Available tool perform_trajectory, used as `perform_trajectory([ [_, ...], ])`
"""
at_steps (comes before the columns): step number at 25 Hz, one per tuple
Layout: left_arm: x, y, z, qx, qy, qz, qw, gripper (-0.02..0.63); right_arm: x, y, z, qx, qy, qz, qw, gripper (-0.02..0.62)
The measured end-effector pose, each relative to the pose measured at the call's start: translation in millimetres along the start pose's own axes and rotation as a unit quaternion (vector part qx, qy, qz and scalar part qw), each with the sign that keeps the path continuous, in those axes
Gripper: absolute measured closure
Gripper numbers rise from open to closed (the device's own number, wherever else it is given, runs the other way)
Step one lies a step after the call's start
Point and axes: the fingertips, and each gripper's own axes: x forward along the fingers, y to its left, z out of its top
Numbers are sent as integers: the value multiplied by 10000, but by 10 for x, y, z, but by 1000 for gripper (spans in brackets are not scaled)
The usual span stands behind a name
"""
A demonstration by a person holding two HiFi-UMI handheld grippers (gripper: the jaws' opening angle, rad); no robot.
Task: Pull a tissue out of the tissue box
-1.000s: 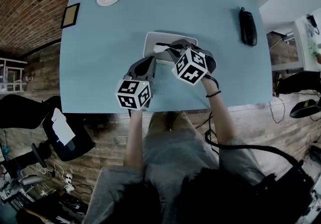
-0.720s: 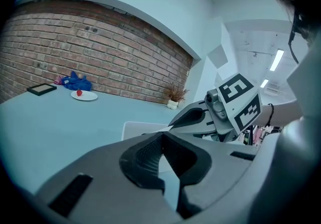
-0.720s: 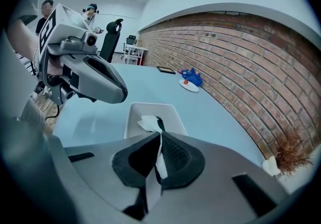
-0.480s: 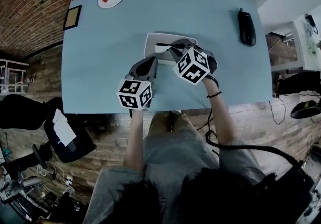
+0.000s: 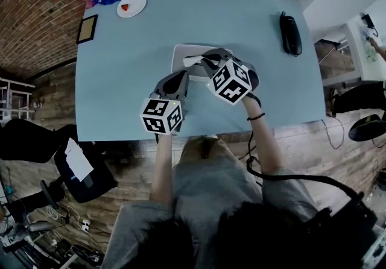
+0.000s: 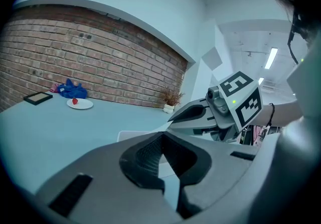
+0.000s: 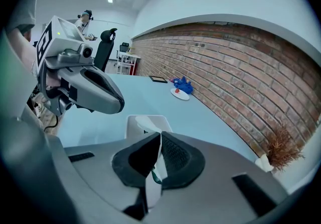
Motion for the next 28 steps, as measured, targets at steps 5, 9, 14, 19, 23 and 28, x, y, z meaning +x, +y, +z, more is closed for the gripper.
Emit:
perform_trajectory([
  [5,-25,-69,94,128,-53,-73,9999,603,-142,-35,130,204,-270,-131,9993,594],
  [9,-24,-124,186,232,-113,-144,9996,603,-243,-76,221,393,-471,-225,9979,594],
  [14,-61,-184,299,382,-218,-232,9988,603,-337,-49,225,600,-617,-356,9957,594],
  [19,-111,-248,390,534,-293,-327,9976,603,-453,-44,254,765,-756,-529,9928,594],
  [23,-136,-312,434,623,-339,-406,9967,603,-606,-94,345,1051,-1126,-669,9858,594],
  [28,-213,-382,523,730,-511,-442,9950,603,-867,-150,526,1501,-1784,-755,9695,594],
])
